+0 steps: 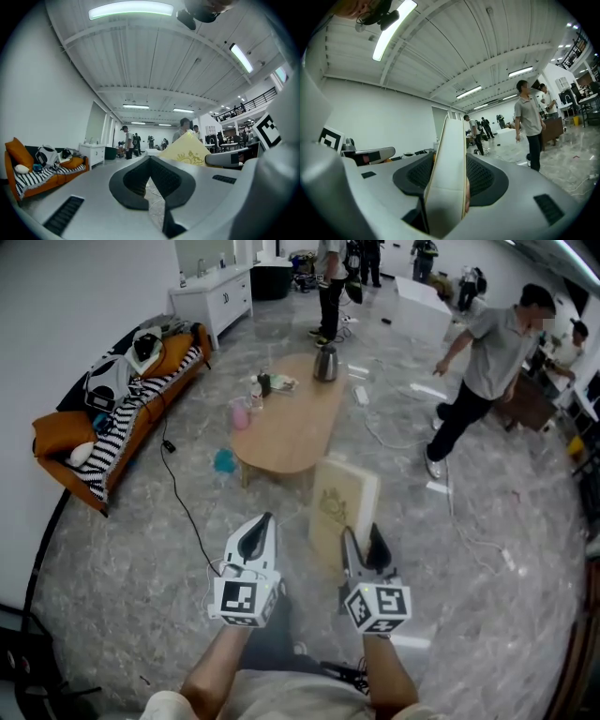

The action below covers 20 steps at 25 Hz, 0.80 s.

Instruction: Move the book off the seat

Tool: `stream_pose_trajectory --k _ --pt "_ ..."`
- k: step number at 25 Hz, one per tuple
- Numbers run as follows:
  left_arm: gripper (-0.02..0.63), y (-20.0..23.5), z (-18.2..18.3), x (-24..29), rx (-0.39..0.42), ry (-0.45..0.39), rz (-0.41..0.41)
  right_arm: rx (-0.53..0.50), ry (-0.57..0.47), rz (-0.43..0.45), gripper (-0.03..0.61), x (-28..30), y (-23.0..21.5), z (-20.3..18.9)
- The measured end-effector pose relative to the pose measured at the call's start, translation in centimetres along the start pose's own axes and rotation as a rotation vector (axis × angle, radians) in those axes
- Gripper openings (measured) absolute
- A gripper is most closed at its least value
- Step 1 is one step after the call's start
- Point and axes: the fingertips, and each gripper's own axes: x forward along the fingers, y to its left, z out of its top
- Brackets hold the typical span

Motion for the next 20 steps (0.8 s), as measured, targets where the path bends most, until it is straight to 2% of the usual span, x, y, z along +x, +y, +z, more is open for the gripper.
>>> stream_pose_trajectory --k 7,16,20 --pt "0.006 3.7 -1.4 8.0 -0.007 -0.007 -0.018 -0.023 0.029 -0.003 0.222 8.7 -1.3 -0.6" --pt "0.006 12.0 -1.4 19.5 -0.004 0.015 0.002 -0.020 0.070 0.006 0.222 23.8 -1.7 0.3" --pt "0.006 15.3 -1.1 23.3 0.001 0.019 0.014 -0.013 0.083 0.013 0.222 28.8 -1.4 0.6"
